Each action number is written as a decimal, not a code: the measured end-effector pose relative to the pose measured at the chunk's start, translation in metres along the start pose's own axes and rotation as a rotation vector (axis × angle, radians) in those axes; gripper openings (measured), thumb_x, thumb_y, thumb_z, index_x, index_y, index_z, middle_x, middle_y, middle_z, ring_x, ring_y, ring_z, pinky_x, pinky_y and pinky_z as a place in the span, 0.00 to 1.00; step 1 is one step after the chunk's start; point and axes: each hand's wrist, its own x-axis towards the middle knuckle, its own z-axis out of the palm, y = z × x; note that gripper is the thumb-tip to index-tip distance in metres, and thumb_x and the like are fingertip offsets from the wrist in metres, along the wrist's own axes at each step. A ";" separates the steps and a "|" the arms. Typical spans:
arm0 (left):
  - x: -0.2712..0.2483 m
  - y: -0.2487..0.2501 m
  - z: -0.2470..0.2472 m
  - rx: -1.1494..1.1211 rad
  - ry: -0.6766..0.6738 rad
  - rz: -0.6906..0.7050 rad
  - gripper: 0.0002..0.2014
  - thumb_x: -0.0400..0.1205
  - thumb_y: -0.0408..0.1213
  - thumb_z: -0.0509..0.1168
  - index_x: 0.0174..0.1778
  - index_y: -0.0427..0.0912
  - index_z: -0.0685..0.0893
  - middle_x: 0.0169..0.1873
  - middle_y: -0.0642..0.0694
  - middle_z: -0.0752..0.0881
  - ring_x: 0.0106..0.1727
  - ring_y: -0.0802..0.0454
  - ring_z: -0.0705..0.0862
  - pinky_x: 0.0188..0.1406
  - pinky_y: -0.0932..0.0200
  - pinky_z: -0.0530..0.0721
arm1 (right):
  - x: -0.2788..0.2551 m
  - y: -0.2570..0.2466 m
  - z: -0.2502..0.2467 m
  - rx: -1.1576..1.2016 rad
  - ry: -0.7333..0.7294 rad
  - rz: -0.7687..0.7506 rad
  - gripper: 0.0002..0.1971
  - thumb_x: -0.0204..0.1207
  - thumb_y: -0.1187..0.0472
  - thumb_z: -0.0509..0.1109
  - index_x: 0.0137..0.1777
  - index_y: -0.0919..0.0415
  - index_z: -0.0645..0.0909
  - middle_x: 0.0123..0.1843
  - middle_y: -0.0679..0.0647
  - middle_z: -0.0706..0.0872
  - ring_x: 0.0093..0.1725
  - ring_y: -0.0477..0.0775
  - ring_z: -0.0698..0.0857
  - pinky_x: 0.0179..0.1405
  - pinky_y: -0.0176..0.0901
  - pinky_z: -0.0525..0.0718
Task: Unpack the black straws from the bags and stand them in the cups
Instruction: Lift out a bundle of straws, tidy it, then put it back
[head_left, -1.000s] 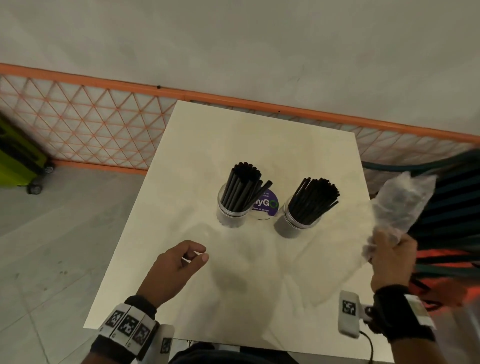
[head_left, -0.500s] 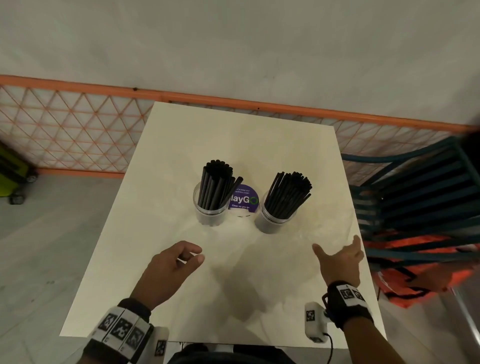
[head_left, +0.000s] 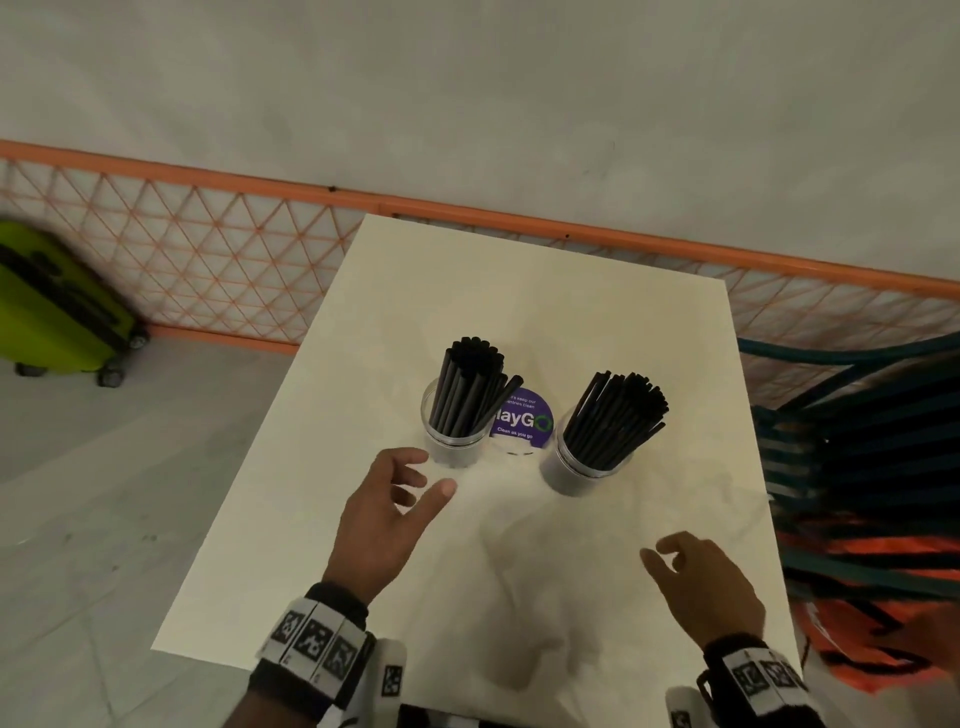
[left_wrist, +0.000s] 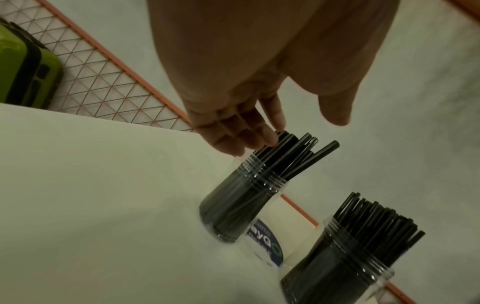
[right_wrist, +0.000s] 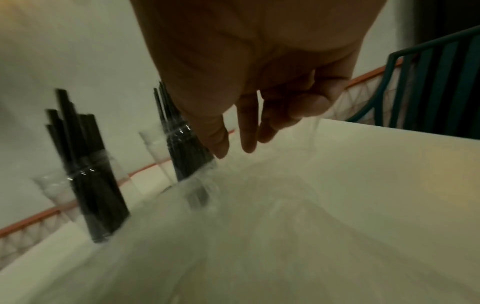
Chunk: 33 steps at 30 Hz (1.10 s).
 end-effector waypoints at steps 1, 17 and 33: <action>0.006 0.006 0.002 -0.017 0.018 -0.002 0.30 0.66 0.66 0.76 0.63 0.63 0.76 0.51 0.59 0.85 0.51 0.60 0.85 0.48 0.60 0.81 | -0.003 -0.005 -0.008 0.015 0.035 -0.041 0.11 0.77 0.35 0.64 0.48 0.39 0.78 0.46 0.41 0.84 0.42 0.44 0.83 0.46 0.49 0.86; 0.118 0.031 0.056 0.340 0.044 0.259 0.52 0.63 0.65 0.65 0.84 0.49 0.62 0.75 0.45 0.78 0.79 0.41 0.70 0.83 0.35 0.62 | 0.028 -0.223 -0.055 0.238 0.078 -0.857 0.44 0.79 0.33 0.57 0.86 0.58 0.47 0.88 0.54 0.55 0.86 0.52 0.55 0.82 0.44 0.57; 0.135 0.018 0.056 0.389 0.032 0.351 0.36 0.69 0.52 0.70 0.75 0.53 0.71 0.70 0.52 0.81 0.78 0.44 0.73 0.85 0.31 0.57 | 0.042 -0.240 -0.019 0.020 0.141 -0.824 0.33 0.86 0.41 0.44 0.86 0.59 0.50 0.87 0.57 0.56 0.85 0.59 0.56 0.83 0.60 0.60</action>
